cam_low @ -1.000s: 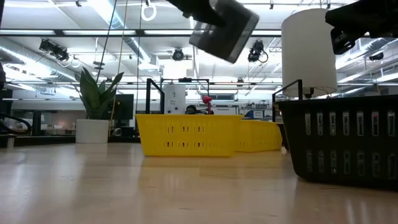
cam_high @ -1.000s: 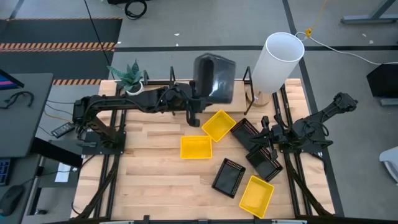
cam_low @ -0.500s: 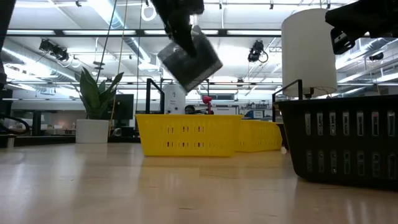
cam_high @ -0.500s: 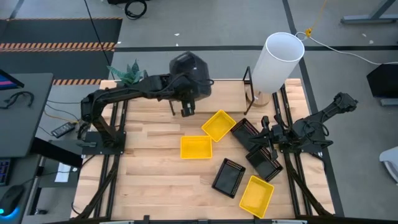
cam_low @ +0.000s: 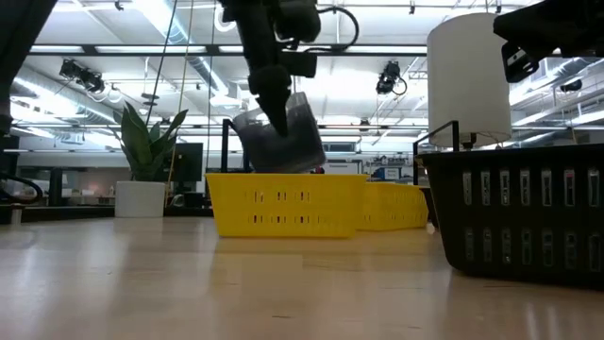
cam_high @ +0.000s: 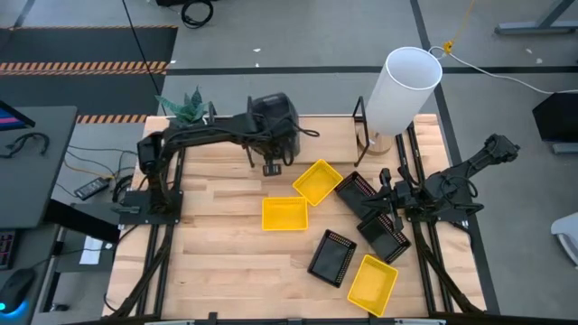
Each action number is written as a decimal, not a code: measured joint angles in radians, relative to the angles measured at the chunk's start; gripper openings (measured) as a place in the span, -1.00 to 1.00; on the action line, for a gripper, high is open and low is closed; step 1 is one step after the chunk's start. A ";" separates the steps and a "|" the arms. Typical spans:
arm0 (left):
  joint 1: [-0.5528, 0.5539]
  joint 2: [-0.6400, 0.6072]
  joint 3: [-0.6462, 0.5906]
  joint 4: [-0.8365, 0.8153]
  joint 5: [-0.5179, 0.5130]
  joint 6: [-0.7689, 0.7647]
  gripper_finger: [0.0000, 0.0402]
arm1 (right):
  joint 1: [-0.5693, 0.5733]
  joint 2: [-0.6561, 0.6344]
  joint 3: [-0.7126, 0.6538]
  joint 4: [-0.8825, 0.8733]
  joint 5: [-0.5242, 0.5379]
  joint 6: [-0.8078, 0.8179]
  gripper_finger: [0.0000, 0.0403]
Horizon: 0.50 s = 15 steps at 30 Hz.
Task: Stack baskets on shelf by color
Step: Put the stacked transparent black bins on the shelf
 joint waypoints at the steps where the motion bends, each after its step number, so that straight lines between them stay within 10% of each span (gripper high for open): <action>1: 0.000 0.007 0.000 -0.004 -0.001 0.002 -0.92 | 0.000 0.000 0.000 0.001 0.000 0.000 -0.89; 15: -0.010 0.051 0.007 -0.064 -0.032 0.020 -0.92 | 0.000 0.000 0.000 0.001 0.000 0.000 -0.89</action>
